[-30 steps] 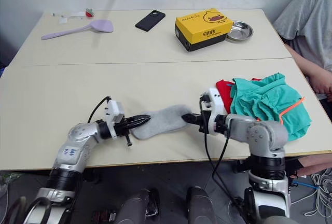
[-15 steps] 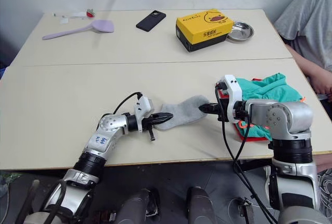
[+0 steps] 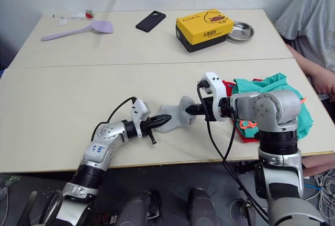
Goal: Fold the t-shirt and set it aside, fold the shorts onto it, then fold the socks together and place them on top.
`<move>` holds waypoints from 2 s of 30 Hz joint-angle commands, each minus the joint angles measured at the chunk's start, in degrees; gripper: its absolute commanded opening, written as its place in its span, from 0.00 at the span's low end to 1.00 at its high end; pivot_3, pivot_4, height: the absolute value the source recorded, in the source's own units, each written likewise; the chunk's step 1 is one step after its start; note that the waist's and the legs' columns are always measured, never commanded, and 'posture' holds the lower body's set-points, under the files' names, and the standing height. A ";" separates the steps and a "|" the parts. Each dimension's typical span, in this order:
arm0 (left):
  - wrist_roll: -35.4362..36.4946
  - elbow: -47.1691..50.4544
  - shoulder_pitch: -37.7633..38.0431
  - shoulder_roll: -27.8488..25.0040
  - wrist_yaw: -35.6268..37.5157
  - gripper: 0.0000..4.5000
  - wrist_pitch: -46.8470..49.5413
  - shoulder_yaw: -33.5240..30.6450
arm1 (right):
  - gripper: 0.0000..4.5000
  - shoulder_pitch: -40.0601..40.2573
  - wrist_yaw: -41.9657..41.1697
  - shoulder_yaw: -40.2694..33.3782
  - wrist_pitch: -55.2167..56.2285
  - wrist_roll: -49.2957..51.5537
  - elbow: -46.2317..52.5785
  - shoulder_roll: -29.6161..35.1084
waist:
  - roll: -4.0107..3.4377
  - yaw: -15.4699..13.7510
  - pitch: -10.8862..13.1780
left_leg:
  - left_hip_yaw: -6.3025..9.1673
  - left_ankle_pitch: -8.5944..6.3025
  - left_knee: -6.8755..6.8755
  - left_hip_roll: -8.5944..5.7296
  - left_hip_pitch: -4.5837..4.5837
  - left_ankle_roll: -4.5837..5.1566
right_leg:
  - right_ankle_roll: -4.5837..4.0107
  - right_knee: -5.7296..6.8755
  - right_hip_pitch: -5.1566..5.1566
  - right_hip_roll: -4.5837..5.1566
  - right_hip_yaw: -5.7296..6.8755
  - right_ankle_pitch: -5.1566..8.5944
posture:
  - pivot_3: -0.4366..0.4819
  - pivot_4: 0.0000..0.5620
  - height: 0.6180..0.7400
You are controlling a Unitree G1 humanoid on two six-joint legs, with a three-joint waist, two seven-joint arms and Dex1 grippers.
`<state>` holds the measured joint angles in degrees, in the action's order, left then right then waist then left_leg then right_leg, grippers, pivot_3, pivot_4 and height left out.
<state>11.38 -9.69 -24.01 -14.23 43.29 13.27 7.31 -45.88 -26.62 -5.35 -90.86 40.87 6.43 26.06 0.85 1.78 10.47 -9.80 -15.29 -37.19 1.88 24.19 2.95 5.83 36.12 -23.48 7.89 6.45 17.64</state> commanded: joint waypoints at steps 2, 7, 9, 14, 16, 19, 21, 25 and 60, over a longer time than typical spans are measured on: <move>0.32 -1.37 1.23 -0.60 -0.88 0.00 1.95 -0.86 | 0.01 -2.54 2.65 -2.85 -1.64 1.14 1.09 -4.88 | -0.01 0.01 0.00 | 0.00 0.01 0.01 0.02 -0.01 -0.01 | 0.00 0.02 0.00 -0.03 0.00 0.00 | 0.48 0.27 1.00; 1.40 -1.59 1.68 -0.57 -1.45 0.00 2.97 -1.56 | 0.01 -3.13 8.21 -6.74 -1.64 1.09 -0.04 -14.57 | -0.02 0.05 -0.01 | 0.00 0.02 0.01 0.02 -0.01 -0.03 | 0.00 0.11 -0.03 -0.08 -0.02 0.00 | 0.48 0.27 1.00; 1.83 -1.38 1.97 -0.77 -1.59 0.00 3.29 -1.85 | 0.01 -2.90 9.54 -7.14 -1.64 0.85 -0.04 -16.70 | -0.02 0.04 -0.02 | 0.00 0.02 0.00 0.02 -0.01 -0.03 | 0.00 0.34 -0.03 -0.09 -0.02 0.00 | 0.48 0.27 1.00; 3.11 -1.14 2.42 -0.65 -1.67 0.00 3.49 -2.98 | 0.01 -1.37 13.71 -10.36 -0.10 -1.88 -0.75 -23.27 | -0.04 0.41 -0.03 | -0.02 0.02 0.03 0.03 -0.01 -0.05 | 0.00 0.37 -0.04 -0.15 -0.05 0.00 | 0.48 0.27 1.00; 3.25 -1.05 2.52 -1.25 -1.06 0.00 3.11 -3.11 | 0.01 0.84 14.73 -9.19 1.85 -3.42 -1.12 -24.48 | -0.05 0.50 -0.03 | -0.02 0.04 0.05 0.06 -0.02 -0.08 | -0.01 0.38 -0.04 -0.20 -0.05 0.01 | 0.48 0.27 1.00; 3.35 -0.67 2.97 -2.98 0.21 0.00 2.29 -3.41 | 0.01 4.27 14.12 -5.69 5.48 -5.26 -1.10 -23.75 | -0.07 0.85 -0.05 | -0.04 0.04 0.08 0.04 -0.03 -0.09 | -0.01 0.37 -0.05 -0.26 -0.07 0.01 | 0.48 0.27 1.00; 3.84 -0.69 2.94 -4.39 1.35 0.00 1.40 -4.17 | 0.13 5.61 13.28 -4.63 7.40 -5.35 -0.93 -23.32 | -0.08 1.45 -0.14 | -0.06 0.03 0.10 0.05 -0.06 -0.10 | -0.02 0.37 -0.04 -0.26 -0.09 0.01 | 0.48 0.27 1.00; 7.06 0.49 3.42 -7.20 6.15 0.00 -0.48 -6.01 | 0.42 6.87 9.39 -2.60 11.95 -4.22 0.80 -21.93 | -0.09 1.89 -0.14 | -0.09 0.04 0.13 0.22 -0.07 -0.22 | -0.07 0.38 -0.11 -0.34 -0.13 0.04 | 0.48 0.27 1.00; 1.94 -2.18 -13.98 -5.76 7.35 0.00 0.13 3.10 | 0.01 19.76 -14.09 17.25 68.00 -27.84 -3.14 -3.79 | -0.07 -0.17 -0.11 | -0.18 0.01 0.04 -0.02 -0.01 -0.09 | 0.00 -0.05 -0.05 -0.47 -0.10 0.01 | 0.48 0.27 1.00</move>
<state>15.46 -11.23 -37.17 -20.42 51.30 15.84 9.39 -26.18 -41.21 11.34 -24.79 14.17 2.95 22.65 0.78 1.60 10.36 -9.97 -15.28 -37.17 1.86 24.17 2.86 5.82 36.08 -23.53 7.42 6.36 17.66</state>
